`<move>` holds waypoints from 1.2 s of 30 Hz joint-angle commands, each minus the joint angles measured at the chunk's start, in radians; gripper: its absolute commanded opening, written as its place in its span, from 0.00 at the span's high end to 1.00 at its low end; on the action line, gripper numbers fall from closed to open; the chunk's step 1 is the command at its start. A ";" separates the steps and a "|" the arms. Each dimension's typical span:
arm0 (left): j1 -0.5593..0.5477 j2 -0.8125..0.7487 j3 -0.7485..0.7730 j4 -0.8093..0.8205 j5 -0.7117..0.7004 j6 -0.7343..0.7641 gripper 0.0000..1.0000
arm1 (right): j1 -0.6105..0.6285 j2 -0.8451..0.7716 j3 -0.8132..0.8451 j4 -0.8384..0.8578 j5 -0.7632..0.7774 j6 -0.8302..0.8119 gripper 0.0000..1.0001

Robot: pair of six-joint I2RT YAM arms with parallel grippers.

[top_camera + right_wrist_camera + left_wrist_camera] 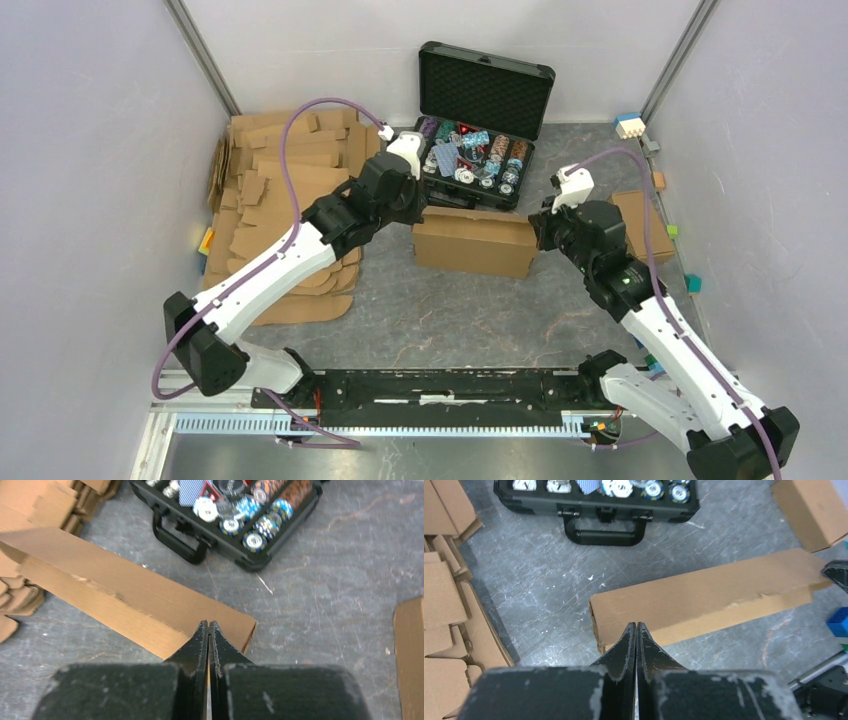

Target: Fold the paper box

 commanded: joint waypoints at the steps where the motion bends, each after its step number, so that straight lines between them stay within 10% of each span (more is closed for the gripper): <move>1: 0.012 0.018 -0.105 0.088 0.008 0.016 0.98 | 0.002 -0.021 -0.103 0.080 0.060 0.017 1.00; 10: 0.013 0.019 -0.276 0.190 0.052 -0.041 0.98 | 0.001 -0.078 -0.289 0.179 0.077 0.056 1.00; 23: 0.014 -0.026 -0.066 0.081 0.008 0.042 0.98 | 0.003 -0.042 -0.017 0.102 0.136 -0.006 1.00; 36: 0.026 0.025 -0.302 0.217 0.052 -0.054 0.98 | 0.002 -0.080 -0.349 0.193 0.171 0.086 1.00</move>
